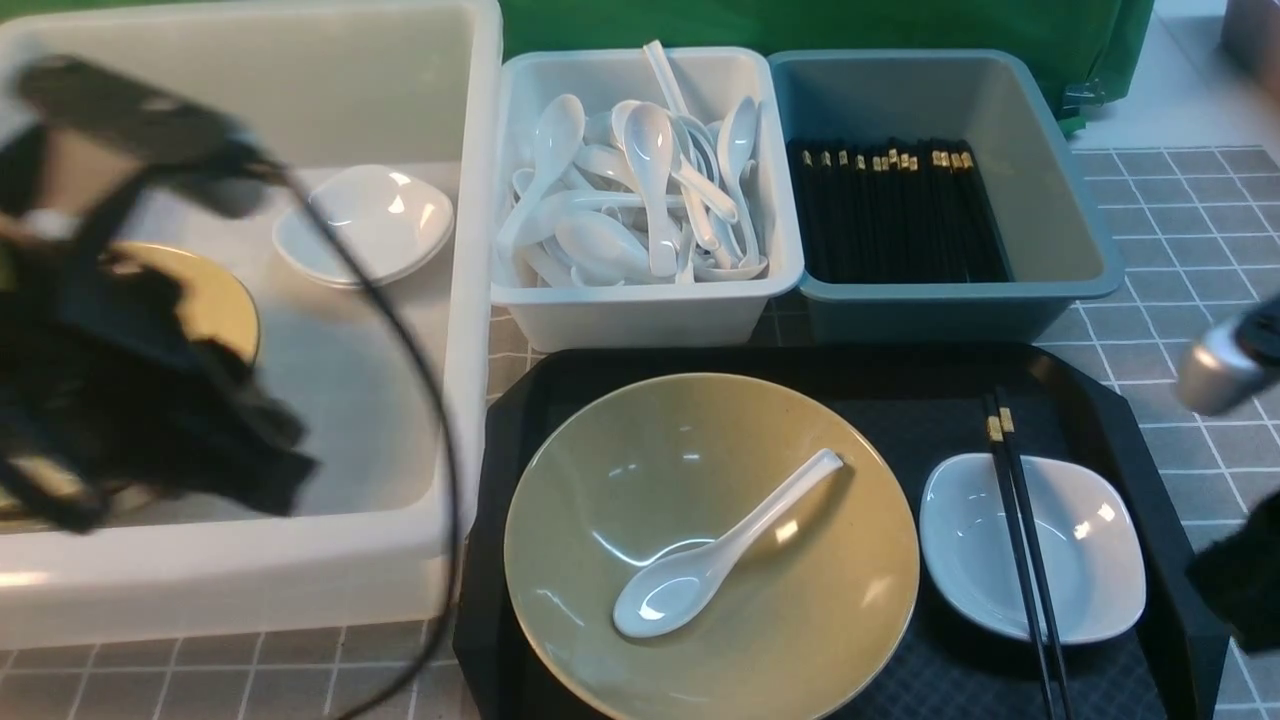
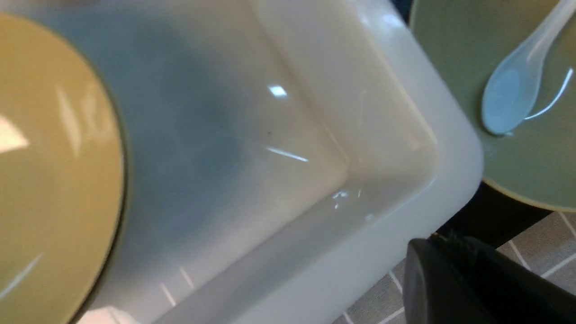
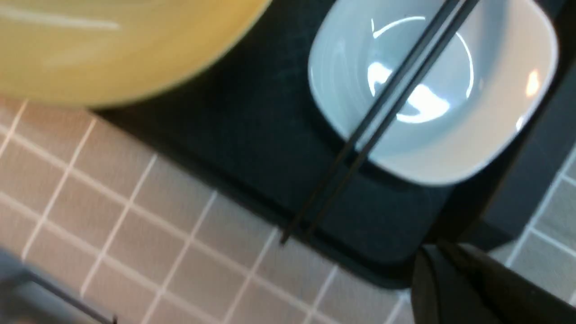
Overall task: On grey table put chopsticks spoon bowls plates into blue grey white boxes.
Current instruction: 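Move the grippers toward the tableware on the black tray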
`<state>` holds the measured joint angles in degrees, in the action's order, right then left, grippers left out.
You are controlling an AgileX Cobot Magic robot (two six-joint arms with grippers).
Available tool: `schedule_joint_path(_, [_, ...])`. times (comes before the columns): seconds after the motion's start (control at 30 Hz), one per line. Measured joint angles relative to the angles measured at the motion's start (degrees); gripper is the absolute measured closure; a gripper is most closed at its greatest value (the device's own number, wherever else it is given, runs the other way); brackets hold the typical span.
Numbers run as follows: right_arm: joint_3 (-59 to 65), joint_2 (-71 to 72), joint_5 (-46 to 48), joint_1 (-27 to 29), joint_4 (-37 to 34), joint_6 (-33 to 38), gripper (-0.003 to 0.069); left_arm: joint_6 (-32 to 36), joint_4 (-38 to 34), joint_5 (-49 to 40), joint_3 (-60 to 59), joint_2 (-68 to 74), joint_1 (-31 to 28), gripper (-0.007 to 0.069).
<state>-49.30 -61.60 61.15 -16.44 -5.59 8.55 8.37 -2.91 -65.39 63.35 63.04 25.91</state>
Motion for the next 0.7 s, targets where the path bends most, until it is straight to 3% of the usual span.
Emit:
schedule_joint_path(0.13, [-2.27,-6.49,-1.82,-0.13,0.18,-1.85,0.0543,-0.05,0.27,3.43,2.29,4.93,8.64,0.0636])
schedule_joint_path(0.3, [-6.44,-13.93,-2.23,-1.33,1.33,-4.96,0.0408,-0.05,0.27,7.81,2.69,8.27,14.76,0.0636])
schedule_joint_path(0.33, [-7.93,-17.23,-2.49,-1.84,1.4,-6.33,0.0343,-0.05,0.27,8.74,2.69,9.13,16.27,0.0636])
schedule_joint_path(0.57, [-9.73,-25.29,-4.33,-2.23,3.11,-13.31,0.0172,-0.05,0.81,9.39,2.69,10.09,17.47,0.0636])
schedule_joint_path(0.7, [-9.73,-28.36,-7.19,-2.23,3.24,-16.3,0.0148,-0.05,1.9,9.78,2.69,10.09,17.52,0.0636])
